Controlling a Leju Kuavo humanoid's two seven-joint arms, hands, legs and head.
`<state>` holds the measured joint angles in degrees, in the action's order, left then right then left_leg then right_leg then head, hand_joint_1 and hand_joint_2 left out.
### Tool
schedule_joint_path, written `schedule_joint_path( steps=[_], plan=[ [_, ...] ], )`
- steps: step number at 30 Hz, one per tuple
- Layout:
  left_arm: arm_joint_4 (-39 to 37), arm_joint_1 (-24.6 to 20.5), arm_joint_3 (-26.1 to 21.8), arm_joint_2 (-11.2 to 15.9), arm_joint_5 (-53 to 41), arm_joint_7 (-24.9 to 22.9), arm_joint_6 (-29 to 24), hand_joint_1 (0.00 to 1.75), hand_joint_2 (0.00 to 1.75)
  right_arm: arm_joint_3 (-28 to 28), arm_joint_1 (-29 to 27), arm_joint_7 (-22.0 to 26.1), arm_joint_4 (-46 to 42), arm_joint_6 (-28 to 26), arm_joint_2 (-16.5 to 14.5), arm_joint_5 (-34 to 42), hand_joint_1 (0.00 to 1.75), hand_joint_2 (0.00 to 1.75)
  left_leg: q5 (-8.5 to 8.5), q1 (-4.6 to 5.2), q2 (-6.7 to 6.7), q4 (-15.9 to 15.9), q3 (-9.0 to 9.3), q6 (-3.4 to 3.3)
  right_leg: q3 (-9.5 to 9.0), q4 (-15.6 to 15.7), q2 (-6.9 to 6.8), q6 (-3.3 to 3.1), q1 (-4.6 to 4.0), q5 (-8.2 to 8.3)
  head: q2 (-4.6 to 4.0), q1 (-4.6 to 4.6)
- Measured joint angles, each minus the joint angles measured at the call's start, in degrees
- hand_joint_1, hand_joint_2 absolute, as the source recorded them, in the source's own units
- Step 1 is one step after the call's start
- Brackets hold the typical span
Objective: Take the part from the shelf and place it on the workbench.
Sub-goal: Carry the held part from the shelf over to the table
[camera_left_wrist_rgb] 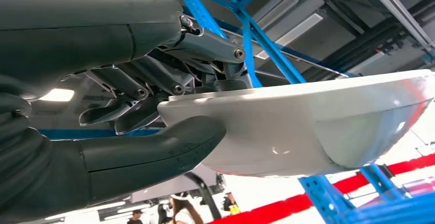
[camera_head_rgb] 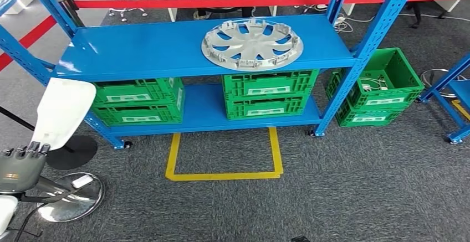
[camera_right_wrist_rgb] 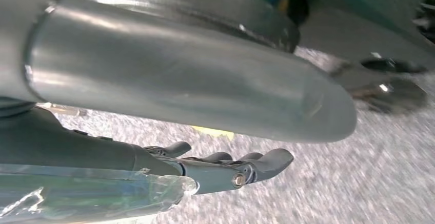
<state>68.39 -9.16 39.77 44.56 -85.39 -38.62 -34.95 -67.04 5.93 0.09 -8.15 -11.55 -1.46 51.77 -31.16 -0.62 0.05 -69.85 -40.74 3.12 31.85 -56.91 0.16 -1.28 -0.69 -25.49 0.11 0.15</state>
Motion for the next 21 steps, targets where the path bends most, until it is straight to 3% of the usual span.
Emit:
schedule_joint_path(
  steps=[1,2,3,4,6,8,10,11,12,14,15,16,18,19,20,21],
  plan=[
    [0.00,0.15,-0.03,-0.04,0.00,0.00,-0.01,1.75,1.75,0.00,-0.02,0.00,0.00,0.01,-0.01,0.01,0.00,0.00,-0.06,-0.11,0.00,-2.12,0.12,0.16,0.99,-0.06,-0.01,0.07,0.00,0.75,0.00,0.00],
    [0.00,0.28,-0.08,-0.06,-0.01,0.00,-0.02,1.75,1.75,0.00,-0.04,-0.01,0.00,0.02,-0.01,0.02,0.00,0.00,1.03,-0.25,0.00,-2.46,1.07,0.30,1.98,-0.13,-0.01,0.17,0.00,1.48,0.00,0.01],
    [0.01,0.36,-0.16,-0.07,-0.01,0.00,-0.03,1.75,1.75,0.00,-0.04,-0.03,0.00,0.03,-0.01,0.04,0.00,0.00,2.60,-0.45,0.00,-0.95,2.92,0.43,2.93,-0.23,-0.01,0.32,0.02,2.18,0.00,0.00],
    [0.03,0.40,-0.28,-0.05,-0.01,0.00,-0.06,1.75,1.75,0.00,-0.01,-0.10,0.00,0.04,-0.01,0.09,0.00,0.00,3.70,-0.70,0.00,2.06,5.59,0.57,3.72,-0.37,0.01,0.53,0.02,2.82,0.00,0.01],
    [0.23,0.60,-0.66,0.09,-0.01,0.00,-0.21,1.75,1.75,0.00,0.05,-0.42,0.00,0.10,-0.02,0.24,0.00,0.00,3.47,-0.90,-0.06,9.94,11.42,0.42,5.05,-0.89,0.07,1.15,-0.10,3.85,0.00,0.04],
    [0.60,1.66,-1.53,0.37,-0.01,0.00,-0.54,1.75,1.75,0.00,-0.07,-1.02,0.00,0.22,-0.09,0.39,0.00,0.00,2.43,-0.52,-0.09,14.26,13.91,-0.53,5.87,-1.07,0.19,1.79,-0.06,5.01,0.00,0.09],
    [0.91,3.21,-2.80,0.64,-0.01,0.00,-0.77,1.75,1.75,0.00,-0.61,-1.68,0.00,0.31,-0.18,0.47,0.00,0.00,3.09,-0.20,0.11,14.55,13.16,-1.83,6.39,-1.05,0.27,2.40,0.36,5.52,0.00,0.01],
    [1.14,3.85,-3.36,0.79,-0.01,0.00,-0.77,1.75,1.75,-0.01,-0.96,-1.96,0.00,0.31,-0.22,0.54,0.00,0.00,3.70,-0.14,0.20,14.57,12.62,-2.39,6.92,-1.88,0.26,2.69,0.52,4.17,0.00,0.03],
    [1.45,4.36,-3.90,0.91,-0.01,0.00,-0.73,1.75,1.75,-0.01,-1.22,-2.16,0.00,0.23,-0.26,0.65,0.00,0.00,4.39,-0.16,0.27,14.61,11.93,-2.87,7.64,-3.81,0.24,2.93,0.61,1.74,0.00,0.07],
    [2.17,5.11,-4.61,1.03,-0.01,0.00,-0.59,1.75,1.75,-0.02,-1.32,-2.22,0.00,-0.02,-0.34,1.13,0.00,0.00,5.85,-0.02,0.25,14.57,10.23,-3.37,9.39,-10.76,0.20,3.18,0.64,-4.58,0.00,0.30],
    [2.40,5.34,-4.79,0.95,-0.01,0.00,-0.60,1.75,1.75,-0.01,-1.20,-2.06,0.00,-0.19,-0.37,1.46,0.00,0.00,6.55,0.07,0.23,14.55,9.27,-3.44,9.86,-14.38,0.21,3.20,0.64,-6.47,0.00,0.36],
    [2.50,5.48,-4.84,0.74,-0.01,0.00,-0.70,1.75,1.75,0.02,-1.06,-1.84,0.00,-0.32,-0.38,1.83,0.00,0.00,7.23,0.15,0.21,14.53,8.30,-3.44,9.79,-16.95,0.21,3.14,0.62,-6.92,0.00,0.37],
    [2.50,5.73,-4.82,-0.08,-0.01,0.03,-1.24,1.75,1.75,0.08,-0.89,-1.28,0.00,-0.63,-0.38,2.45,0.00,0.00,8.52,0.23,0.08,14.50,6.44,-3.25,7.27,-17.02,0.27,2.90,0.55,-3.99,0.00,0.36],
    [2.46,5.88,-4.86,-0.58,-0.01,0.11,-1.54,1.75,1.75,0.11,-0.87,-0.91,0.00,-0.94,-0.38,2.53,0.00,0.00,9.17,0.21,-0.21,14.48,5.63,-3.01,4.65,-14.42,0.73,2.70,0.52,-2.39,0.00,0.37],
    [2.42,6.00,-4.95,-1.04,-0.01,0.20,-1.76,1.75,1.75,0.13,-0.85,-0.50,0.00,-1.34,-0.38,2.43,0.00,0.00,9.79,0.20,-0.49,14.45,4.92,-2.70,1.21,-10.48,1.67,2.41,0.50,-2.03,0.00,0.37],
    [2.39,6.07,-5.18,-1.43,-0.01,0.34,-1.86,1.75,1.75,0.12,-0.82,-0.03,0.00,-1.86,-0.38,2.11,0.00,0.00,10.38,0.20,-0.77,14.38,4.40,-2.36,-2.13,-5.99,2.57,2.23,0.52,-2.80,0.00,0.36]
  ],
)
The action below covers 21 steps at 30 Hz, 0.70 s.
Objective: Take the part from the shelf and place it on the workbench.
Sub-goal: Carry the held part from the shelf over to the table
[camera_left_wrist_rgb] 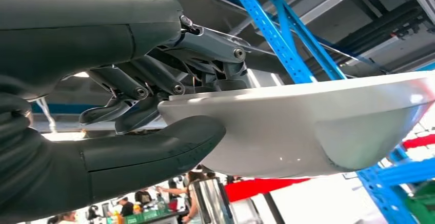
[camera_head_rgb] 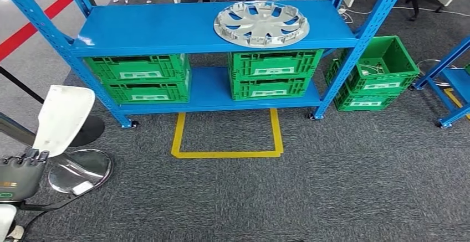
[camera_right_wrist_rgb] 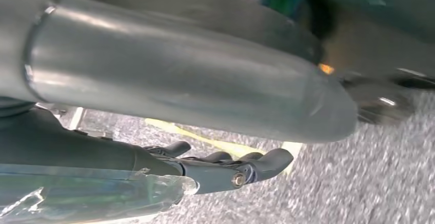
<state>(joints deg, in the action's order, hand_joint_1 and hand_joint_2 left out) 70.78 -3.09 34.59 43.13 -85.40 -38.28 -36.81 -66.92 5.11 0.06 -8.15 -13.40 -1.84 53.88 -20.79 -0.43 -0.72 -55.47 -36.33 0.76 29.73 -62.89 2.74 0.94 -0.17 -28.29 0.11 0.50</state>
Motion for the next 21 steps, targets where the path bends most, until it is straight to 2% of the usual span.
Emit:
schedule_joint_path(
  steps=[1,2,4,5,6,7,9,10,11,12,13,14,15,16,17,19,20,21],
  plan=[
    [-0.01,0.01,-0.39,-0.31,0.00,0.14,0.01,1.75,1.75,-0.03,0.01,0.44,0.00,-0.55,-0.02,-0.43,0.00,0.00,0.59,-0.02,-0.24,-0.03,-0.32,0.34,-2.32,3.52,0.73,-0.09,-0.05,-1.25,0.00,-0.03],
    [-0.01,-0.04,-0.85,-0.59,0.00,0.25,0.08,1.75,1.75,-0.09,0.00,0.82,0.00,-1.00,-0.03,-0.83,0.00,0.00,1.15,-0.05,-0.41,-0.01,-0.51,0.65,-3.56,5.70,0.92,-0.15,-0.15,-2.29,0.00,-0.04],
    [-0.01,0.01,-1.68,-1.00,0.00,0.47,0.28,1.75,1.75,-0.28,-0.11,1.25,0.01,-1.57,-0.09,-1.43,0.00,0.00,1.93,-0.25,-0.98,-0.01,-0.74,1.26,-3.28,6.39,-0.17,-0.46,-0.24,-2.24,0.00,-0.08],
    [-0.01,0.10,-1.93,-1.16,0.00,0.56,0.37,1.75,1.75,-0.39,-0.14,1.33,0.01,-1.70,-0.11,-1.56,0.00,0.00,1.31,-0.35,-1.00,-0.58,-1.06,1.55,-3.08,6.36,-0.82,-0.82,-0.18,-1.91,0.00,-0.13],
    [-0.01,0.16,-2.13,-1.32,0.00,0.61,0.44,1.75,1.75,-0.49,-0.15,1.34,0.02,-1.76,-0.15,-1.66,0.00,0.00,-0.23,-0.42,-0.86,-2.09,-1.67,1.81,-2.86,6.42,-1.51,-1.20,-0.07,-1.54,0.00,-0.24],
    [-0.01,0.19,-2.27,-1.52,0.00,0.63,0.49,1.75,1.75,-0.57,-0.12,1.35,0.02,-1.80,-0.19,-1.76,0.00,0.00,-2.60,-0.47,-0.55,-4.76,-2.64,2.04,-2.58,6.46,-2.20,-1.47,-0.01,-1.19,0.00,-0.33],
    [-0.01,0.18,-2.36,-1.88,0.00,0.63,0.56,1.75,1.75,-0.75,-0.10,1.33,0.02,-1.96,-0.23,-2.02,0.00,0.00,-7.11,-0.51,-0.24,-12.08,-4.97,2.47,-2.00,6.42,-3.53,-1.70,-0.03,-0.60,0.00,-0.42],
    [-0.01,0.24,-2.35,-2.03,0.00,0.63,0.60,1.75,1.75,-0.89,-0.11,1.28,0.02,-2.09,-0.23,-2.16,0.00,0.00,-7.97,-0.54,-0.18,-14.91,-5.64,2.64,-1.74,6.39,-4.19,-1.67,-0.03,-0.32,0.00,-0.42],
    [-0.01,0.30,-2.34,-2.15,0.00,0.63,0.62,1.75,1.75,-1.04,-0.11,1.19,0.02,-2.25,-0.23,-2.29,0.00,0.00,-7.69,-0.58,-0.09,-16.02,-5.48,2.74,-1.50,6.35,-4.84,-1.60,-0.03,-0.07,0.00,-0.43],
    [-0.01,0.32,-2.33,-2.22,0.00,0.63,0.65,1.75,1.75,-1.20,-0.10,1.03,0.02,-2.42,-0.24,-2.47,0.00,0.00,-6.52,-0.62,0.12,-15.05,-4.31,2.79,-1.32,6.29,-5.47,-1.49,-0.02,0.14,0.00,-0.42],
    [-0.01,0.31,-2.34,-2.27,0.00,0.64,0.67,1.75,1.75,-1.34,-0.08,0.87,0.02,-2.59,-0.25,-2.66,0.00,0.00,-4.93,-0.65,0.69,-12.18,-2.17,2.81,-1.17,6.24,-6.09,-1.36,-0.01,0.25,0.00,-0.42],
    [-0.01,0.22,-2.35,-2.33,0.00,0.64,0.72,1.75,1.75,-1.49,-0.04,0.69,0.02,-2.74,-0.26,-2.88,0.00,0.00,-3.75,-0.53,1.90,-8.51,0.37,2.84,-0.97,6.17,-6.70,-1.16,-0.13,0.26,0.00,-0.46],
    [0.00,0.07,-2.36,-2.38,0.00,0.69,0.82,1.75,1.75,-1.69,0.01,0.50,0.02,-2.86,-0.27,-3.11,0.00,0.00,-2.99,-0.35,3.03,-5.28,2.45,2.63,-0.74,6.06,-7.27,-0.95,-0.30,0.22,0.00,-0.49],
    [0.01,-0.09,-2.37,-2.45,0.00,0.81,0.90,1.75,1.75,-1.89,0.10,0.38,0.02,-2.93,-0.27,-3.26,0.00,0.00,-2.93,-0.19,3.91,-2.82,3.84,2.29,-0.62,5.90,-7.82,-0.72,-0.52,0.13,0.00,-0.45],
    [0.01,-0.27,-2.35,-2.56,0.00,1.00,0.99,1.75,1.75,-2.10,0.23,0.27,0.02,-2.96,-0.27,-3.31,0.00,0.00,-3.30,-0.02,4.22,-1.70,4.27,1.79,-0.51,5.74,-8.37,-0.47,-0.75,0.06,0.00,-0.43],
    [0.02,-0.61,-2.30,-2.85,0.00,1.69,1.13,1.75,1.75,-2.38,0.51,0.25,0.02,-2.85,-0.21,-3.09,0.00,0.00,-3.66,-0.06,3.11,-1.13,3.87,0.67,-0.42,5.43,-9.10,0.05,-0.82,-0.12,0.00,-0.30],
    [0.01,-0.94,-2.25,-3.03,0.00,2.06,1.24,1.75,1.75,-2.44,0.61,0.27,0.02,-2.69,-0.10,-2.91,0.00,0.00,-3.55,-0.10,2.51,-1.14,3.64,0.26,-0.10,4.79,-8.32,0.37,-0.72,-0.63,0.00,-0.23],
    [0.01,-1.41,-2.16,-3.27,0.00,2.39,1.39,1.75,1.75,-2.47,0.66,0.29,0.02,-2.51,0.01,-2.78,0.00,0.00,-3.38,-0.15,1.93,-1.07,3.47,-0.09,0.72,3.13,-6.95,0.64,-0.61,-1.68,0.00,-0.13]
  ],
)
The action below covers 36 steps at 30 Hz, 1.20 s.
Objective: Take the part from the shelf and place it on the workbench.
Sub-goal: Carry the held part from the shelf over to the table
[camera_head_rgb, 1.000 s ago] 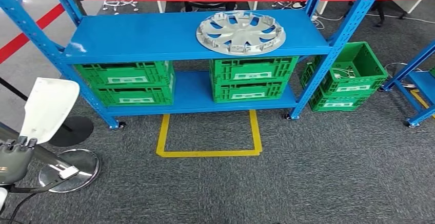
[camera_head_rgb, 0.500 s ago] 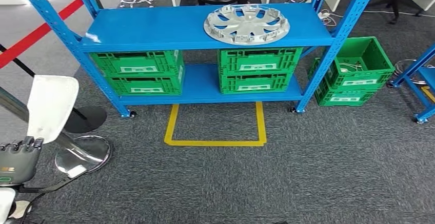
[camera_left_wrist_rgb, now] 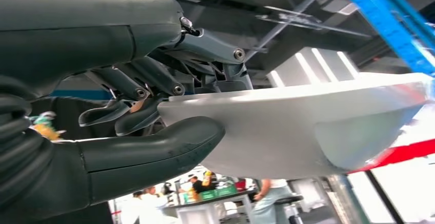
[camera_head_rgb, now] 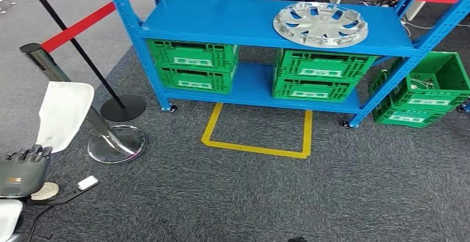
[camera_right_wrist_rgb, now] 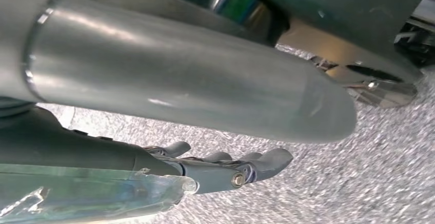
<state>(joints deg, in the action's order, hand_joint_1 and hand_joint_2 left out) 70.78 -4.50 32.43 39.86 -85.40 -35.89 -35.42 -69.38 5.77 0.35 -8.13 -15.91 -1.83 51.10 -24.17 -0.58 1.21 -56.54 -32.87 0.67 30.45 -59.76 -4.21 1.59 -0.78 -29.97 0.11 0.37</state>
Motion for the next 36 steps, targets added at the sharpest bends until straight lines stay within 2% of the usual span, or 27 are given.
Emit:
schedule_joint_path(
  steps=[2,3,4,5,6,7,9,11,13,14,15,17,19,20,21,22,23,24,26,27,28,29,31,33,34,35,36],
  plan=[
    [-0.01,-1.08,0.20,-0.67,0.00,0.48,0.29,1.75,1.75,-0.05,-0.01,-0.03,0.00,0.28,0.22,0.14,0.00,0.00,0.30,0.05,-1.20,0.04,-0.35,-0.57,3.33,-6.93,3.12,0.30,0.15,-3.46,0.00,0.22],
    [-0.01,-1.49,0.27,-1.06,0.00,0.70,0.39,1.75,1.75,-0.07,-0.07,-0.07,0.00,0.34,0.25,0.17,0.00,0.00,0.43,0.16,-1.84,0.04,-0.56,-0.80,5.52,-11.17,3.77,0.28,0.16,-5.09,0.00,0.25],
    [-0.01,-1.73,0.31,-1.41,0.00,0.92,0.45,1.75,1.75,-0.09,-0.14,-0.11,0.00,0.37,0.28,0.19,0.00,0.00,0.54,0.29,-2.49,0.03,-0.71,-0.95,7.28,-14.33,4.00,0.18,0.15,-5.93,0.00,0.26],
    [-0.02,-1.85,0.31,-1.73,0.00,1.27,0.50,1.75,1.75,-0.10,-0.21,-0.15,0.00,0.39,0.28,0.19,0.00,0.00,0.63,0.43,-3.17,0.02,-0.80,-1.06,8.21,-15.65,4.09,0.01,0.13,-5.72,0.00,0.26],
    [-0.02,-1.91,0.24,-2.02,0.00,1.90,0.58,1.75,1.75,-0.11,-0.26,-0.16,0.00,0.39,0.28,0.20,0.00,0.00,0.71,0.54,-3.86,0.02,-0.82,-1.11,7.93,-14.49,4.24,-0.26,0.10,-4.29,0.00,0.25],
    [-0.02,-1.94,0.03,-2.36,0.00,2.84,0.67,1.75,1.75,-0.11,-0.27,-0.14,0.00,0.39,0.30,0.22,0.00,0.00,0.79,0.61,-4.59,0.01,-0.80,-1.12,6.57,-11.23,4.68,-0.60,0.04,-2.05,0.00,0.25],
    [-0.01,-2.00,-0.84,-3.27,0.00,5.48,0.87,1.75,1.75,-0.13,-0.25,-0.04,0.04,0.40,0.47,0.31,0.00,0.00,1.01,0.63,-6.01,-0.07,-0.94,-0.94,3.05,-2.97,7.73,-1.41,0.07,1.96,0.00,0.21],
    [0.03,-2.00,-2.30,-4.58,0.00,8.74,1.10,1.75,1.75,-0.15,-0.22,0.17,0.09,0.56,0.68,0.48,0.00,0.00,1.42,0.37,-7.36,-0.17,-1.59,-0.38,1.19,1.24,10.12,-1.61,0.10,3.16,0.00,0.19],
    [0.17,-1.60,-4.43,-5.89,0.00,12.61,1.44,1.75,1.75,-0.23,-0.21,0.42,0.11,0.86,0.73,0.71,0.00,0.00,1.96,0.00,-8.65,-0.07,-2.25,0.40,0.92,1.84,9.32,-1.53,0.08,3.34,0.00,0.20],
    [0.33,-1.29,-5.71,-6.49,0.00,14.74,1.66,1.75,1.75,-0.29,-0.21,0.50,0.11,1.02,0.76,0.85,0.00,0.00,1.91,0.01,-8.11,-0.24,-2.56,0.70,0.87,2.16,8.61,-1.67,0.15,3.61,0.00,0.15],
    [0.58,-1.08,-7.11,-7.13,0.00,16.80,1.95,1.75,1.75,-0.36,-0.22,0.60,0.12,1.15,0.79,0.98,0.00,0.00,1.21,0.07,-6.82,-1.19,-3.15,0.97,0.76,2.51,7.84,-1.84,0.25,3.90,0.00,0.02],
    [1.28,-1.04,-9.63,-8.47,0.00,20.10,2.76,1.75,1.75,-0.43,-0.25,0.74,0.13,1.39,0.85,1.22,0.00,0.00,-1.99,0.15,-3.31,-6.33,-5.65,1.48,0.66,2.96,6.15,-2.06,0.34,4.22,0.00,-0.23],
    [1.96,-1.13,-11.65,-9.69,0.00,21.92,3.61,1.75,1.75,-0.46,-0.34,0.76,0.13,1.52,0.85,1.33,0.00,0.00,-5.16,-0.10,-2.11,-13.39,-8.88,2.08,0.79,2.96,4.36,-2.13,0.32,4.23,0.00,-0.33],
    [2.22,-1.12,-12.48,-10.20,0.00,22.46,3.93,1.75,1.75,-0.48,-0.37,0.77,0.13,1.58,0.84,1.36,0.00,0.00,-5.51,-0.24,-1.98,-15.26,-9.63,2.32,0.82,2.95,3.48,-2.12,0.32,4.21,0.00,-0.34],
    [2.44,-1.11,-13.23,-10.62,0.00,22.84,4.13,1.75,1.75,-0.50,-0.39,0.77,0.13,1.62,0.84,1.38,0.00,0.00,-4.82,-0.37,-1.84,-15.02,-9.32,2.50,0.83,2.95,2.58,-2.08,0.34,4.18,0.00,-0.33],
    [2.64,-1.10,-13.87,-10.95,0.00,23.08,4.22,1.75,1.75,-0.52,-0.38,0.78,0.13,1.67,0.83,1.39,0.00,0.00,-3.30,-0.47,-1.45,-12.66,-7.88,2.64,0.80,2.94,1.74,-1.99,0.36,4.13,0.00,-0.33],
    [2.87,-1.10,-14.40,-11.18,0.00,23.24,4.27,1.75,1.75,-0.53,-0.35,0.78,0.13,1.71,0.83,1.39,0.00,0.00,-1.48,-0.52,-0.47,-8.95,-5.67,2.75,0.72,2.91,0.99,-1.83,0.35,4.04,0.00,-0.32],
    [3.10,-1.17,-14.88,-11.42,0.00,23.37,4.27,1.75,1.75,-0.54,-0.31,0.79,0.15,1.73,0.87,1.40,0.00,0.00,-0.18,-0.34,1.19,-5.05,-3.46,2.83,0.67,2.79,0.29,-1.57,0.18,3.87,0.00,-0.38],
    [3.48,-1.23,-15.61,-11.84,0.00,23.43,4.23,1.75,1.75,-0.54,-0.23,0.82,0.18,1.74,0.96,1.46,0.00,0.00,0.90,-0.05,3.13,-0.52,-1.07,2.07,0.59,2.52,-0.93,-0.99,-0.26,3.51,0.00,-0.34],
    [3.60,-1.20,-15.85,-12.01,0.00,23.46,4.22,1.75,1.75,-0.54,-0.21,0.83,0.20,1.73,1.00,1.54,0.00,0.00,0.79,0.14,3.11,0.00,-0.98,1.52,0.54,2.45,-1.55,-0.75,-0.44,3.37,0.00,-0.30],
    [3.68,-1.10,-16.05,-12.09,0.00,23.63,4.23,1.75,1.75,-0.55,-0.17,0.85,0.20,1.73,1.00,1.63,0.00,0.00,0.90,0.13,2.22,-0.04,-1.15,0.85,0.44,2.44,-2.19,-0.58,-0.42,3.27,0.00,-0.21],
    [3.82,-1.00,-16.32,-12.12,0.00,23.93,4.32,1.75,1.75,-0.55,-0.13,0.87,0.20,1.73,1.00,1.74,0.00,0.00,0.97,0.13,1.57,-0.01,-1.26,0.45,0.46,2.27,-2.12,-0.28,-0.29,3.01,0.00,-0.19],
    [4.44,-1.06,-17.28,-12.20,0.03,25.23,4.86,1.75,1.75,-0.56,-0.08,0.97,0.20,1.73,0.99,1.98,0.00,0.00,1.18,0.04,0.30,0.07,-1.38,-0.31,1.69,-0.54,0.28,0.31,0.04,1.05,0.00,-0.10],
    [5.40,-1.21,-18.58,-12.41,0.20,27.16,5.75,1.75,1.75,-0.56,-0.16,1.02,0.20,1.81,0.97,2.20,0.00,0.00,1.32,0.05,-1.00,0.09,-1.52,-0.83,5.12,-7.88,3.27,0.54,0.21,-2.62,0.00,-0.01],
    [5.81,-1.22,-19.19,-12.55,0.34,28.12,6.15,1.75,1.75,-0.56,-0.26,1.01,0.20,1.87,0.92,2.26,0.00,0.00,1.37,0.12,-1.70,0.09,-1.59,-0.96,7.08,-11.85,3.78,0.48,0.22,-4.15,0.00,-0.01],
    [6.18,-1.18,-19.81,-12.67,0.48,28.90,6.50,1.75,1.75,-0.57,-0.37,0.99,0.20,1.93,0.87,2.28,0.00,0.00,1.41,0.17,-2.48,0.08,-1.64,-1.02,8.49,-14.54,3.98,0.38,0.23,-4.82,0.00,-0.02],
    [6.49,-1.12,-20.39,-12.77,0.60,29.51,6.79,1.75,1.75,-0.57,-0.45,0.98,0.20,1.98,0.81,2.30,0.00,0.00,1.46,0.21,-3.28,0.07,-1.65,-1.02,8.95,-15.13,4.07,0.26,0.24,-4.39,0.00,-0.02]
  ],
)
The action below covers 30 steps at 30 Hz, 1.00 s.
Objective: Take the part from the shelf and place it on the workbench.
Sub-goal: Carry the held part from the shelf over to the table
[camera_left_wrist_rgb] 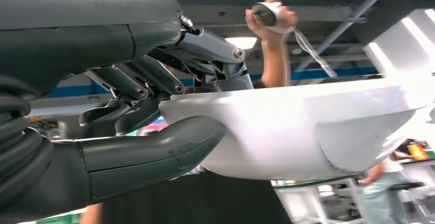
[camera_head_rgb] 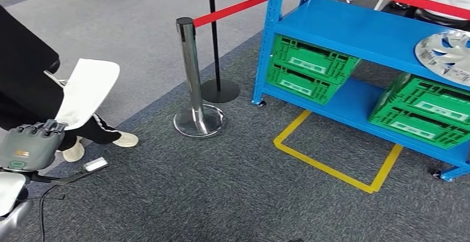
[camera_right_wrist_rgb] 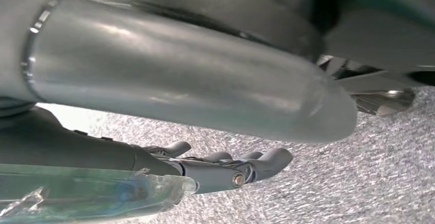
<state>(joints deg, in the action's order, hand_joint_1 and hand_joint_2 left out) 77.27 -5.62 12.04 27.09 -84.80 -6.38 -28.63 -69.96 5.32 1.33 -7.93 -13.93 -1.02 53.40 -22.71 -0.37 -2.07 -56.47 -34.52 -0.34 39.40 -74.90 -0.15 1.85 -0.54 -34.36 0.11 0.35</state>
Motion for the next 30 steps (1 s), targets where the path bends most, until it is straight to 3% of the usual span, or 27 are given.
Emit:
schedule_joint_path(
  steps=[1,2,4,6,8,9,10,12,14,15,16,17,19,21,23,24,25,27,29,30],
  plan=[
    [0.30,0.07,-0.58,-0.07,0.10,0.42,0.19,1.75,1.75,-0.01,-0.04,-0.02,0.00,0.01,-0.04,0.02,0.00,0.00,0.06,-0.01,-0.84,-0.02,0.00,0.05,-0.67,1.71,0.22,-0.14,0.05,1.50,0.00,-0.01],
    [0.64,0.15,-1.10,-0.10,0.18,0.73,0.36,1.75,1.75,-0.01,-0.06,-0.03,0.00,0.01,-0.06,0.03,0.00,0.00,0.14,-0.06,-1.70,-0.04,0.01,0.16,-2.34,5.38,0.93,-0.24,0.18,3.71,0.00,0.01],
    [1.44,0.33,-2.14,-0.08,0.35,1.21,0.60,1.75,1.75,-0.01,-0.02,-0.02,0.00,0.02,-0.15,0.07,0.00,0.00,0.33,-0.06,-3.25,-0.22,-0.23,0.58,-5.96,13.14,3.94,-0.28,0.67,6.80,0.00,-0.03],
    [2.22,0.74,-3.18,0.13,0.68,1.62,0.71,1.75,1.75,-0.02,0.03,0.02,0.00,0.02,-0.30,0.08,0.00,0.00,0.75,-0.18,-4.60,-0.22,-0.76,1.27,-7.48,16.19,5.53,-0.36,0.83,7.34,0.00,-0.07],
    [2.91,1.78,-4.28,0.58,1.23,2.08,0.70,1.75,1.75,-0.09,0.12,0.07,0.00,0.02,-0.44,0.03,0.00,0.00,1.15,-0.51,-5.60,-0.08,-1.23,2.00,-7.60,16.38,4.32,-0.90,0.68,7.60,0.00,-0.08],
    [3.25,2.36,-4.88,0.82,1.49,2.32,0.68,1.75,1.75,-0.17,0.17,0.07,0.00,0.01,-0.51,-0.01,0.00,0.00,0.81,-0.51,-4.97,-0.53,-1.58,2.27,-7.61,16.51,3.62,-1.27,0.66,7.79,0.00,-0.14],
    [3.56,2.76,-5.40,1.01,1.70,2.49,0.67,1.75,1.75,-0.25,0.20,0.08,0.00,0.01,-0.57,-0.04,0.00,0.00,-0.20,-0.41,-3.63,-1.92,-2.32,2.44,-7.62,16.69,2.88,-1.63,0.69,7.97,0.00,-0.22],
    [4.08,3.15,-6.25,1.20,1.93,2.82,0.66,1.75,1.75,-0.38,0.19,0.05,0.00,0.01,-0.65,-0.07,0.00,0.00,-3.85,-0.16,-0.25,-8.09,-5.24,2.72,-7.52,16.87,1.22,-2.09,0.58,8.13,0.00,-0.36],
    [4.33,3.66,-6.76,1.22,2.01,3.02,0.66,1.75,1.75,-0.42,0.08,0.02,0.00,0.01,-0.67,-0.07,0.00,0.00,-6.76,-0.20,1.04,-15.15,-8.33,3.00,-7.37,16.86,-0.58,-2.25,0.47,8.12,0.00,-0.39],
    [4.37,3.96,-6.93,1.23,2.01,3.07,0.66,1.75,1.75,-0.43,0.04,0.01,0.00,0.02,-0.68,-0.07,0.00,0.00,-6.84,-0.24,1.24,-16.47,-8.74,3.08,-7.33,16.86,-1.48,-2.28,0.46,8.09,0.00,-0.40],
    [4.38,4.18,-7.07,1.25,2.01,3.08,0.66,1.75,1.75,-0.44,0.04,-0.01,0.00,0.02,-0.71,-0.07,0.00,0.00,-5.88,-0.28,1.43,-15.52,-8.00,3.13,-7.33,16.86,-2.35,-2.27,0.46,8.07,0.00,-0.41],
    [4.45,4.32,-7.22,1.27,2.01,3.09,0.66,1.75,1.75,-0.45,0.08,-0.01,0.00,0.03,-0.75,-0.07,0.00,0.00,-4.20,-0.30,1.94,-12.46,-6.15,3.15,-7.37,16.85,-3.18,-2.20,0.46,8.02,0.00,-0.41],
    [4.71,4.38,-7.57,1.29,2.01,3.12,0.66,1.75,1.75,-0.48,0.24,-0.02,0.00,0.03,-0.83,-0.07,0.00,0.00,-1.44,-0.12,5.05,-4.72,-1.63,3.00,-7.52,16.66,-4.64,-1.82,0.12,7.73,0.00,-0.44],
    [4.94,4.59,-7.91,1.28,2.01,3.15,0.66,1.75,1.75,-0.52,0.36,-0.04,0.00,0.03,-0.86,-0.07,0.00,0.00,-0.81,0.20,7.00,-0.88,0.38,2.36,-7.71,16.52,-5.94,-1.31,-0.38,7.39,0.00,-0.35],
    [5.02,5.08,-8.21,1.30,2.02,3.17,0.65,1.75,1.75,-0.65,0.41,-0.11,0.00,0.03,-0.89,-0.07,0.00,0.00,-0.80,0.32,5.65,-0.62,0.20,1.55,-7.94,16.59,-7.19,-0.87,-0.44,7.12,0.00,-0.23],
    [5.09,5.32,-8.38,1.36,2.01,3.17,0.61,1.75,1.75,-0.73,0.44,-0.14,0.00,0.04,-0.91,-0.07,0.00,0.00,-0.72,0.26,4.90,-0.56,0.14,1.22,-7.84,16.22,-6.65,-0.55,-0.30,6.66,0.00,-0.20],
    [5.16,5.46,-8.52,1.43,2.01,3.17,0.57,1.75,1.75,-0.80,0.47,-0.15,0.00,0.04,-0.93,-0.07,0.00,0.00,-0.61,0.16,4.18,-0.51,0.11,0.87,-7.34,14.97,-5.33,-0.23,-0.13,5.75,0.00,-0.13],
    [5.30,5.62,-8.66,1.53,2.01,3.17,0.49,1.75,1.75,-0.87,0.45,-0.15,0.00,0.05,-0.97,-0.07,0.00,0.00,-0.46,-0.01,2.80,-0.45,0.02,0.27,-4.51,8.74,-1.62,0.22,0.13,2.40,0.00,0.02],
    [5.33,5.77,-8.67,1.52,2.01,3.17,0.48,1.75,1.75,-0.90,0.28,-0.18,0.00,0.06,-1.02,-0.07,0.00,0.00,-0.37,0.03,1.27,-0.46,-0.11,-0.05,-0.80,1.15,-0.19,0.24,0.15,-0.57,0.00,0.04],
    [5.33,5.88,-8.68,1.52,2.01,3.17,0.48,1.75,1.75,-0.91,0.20,-0.20,0.00,0.07,-1.05,-0.07,0.00,0.00,-0.33,0.05,0.39,-0.46,-0.15,-0.08,0.15,-0.46,-0.03,0.18,0.15,-0.68,0.00,0.04]
  ],
)
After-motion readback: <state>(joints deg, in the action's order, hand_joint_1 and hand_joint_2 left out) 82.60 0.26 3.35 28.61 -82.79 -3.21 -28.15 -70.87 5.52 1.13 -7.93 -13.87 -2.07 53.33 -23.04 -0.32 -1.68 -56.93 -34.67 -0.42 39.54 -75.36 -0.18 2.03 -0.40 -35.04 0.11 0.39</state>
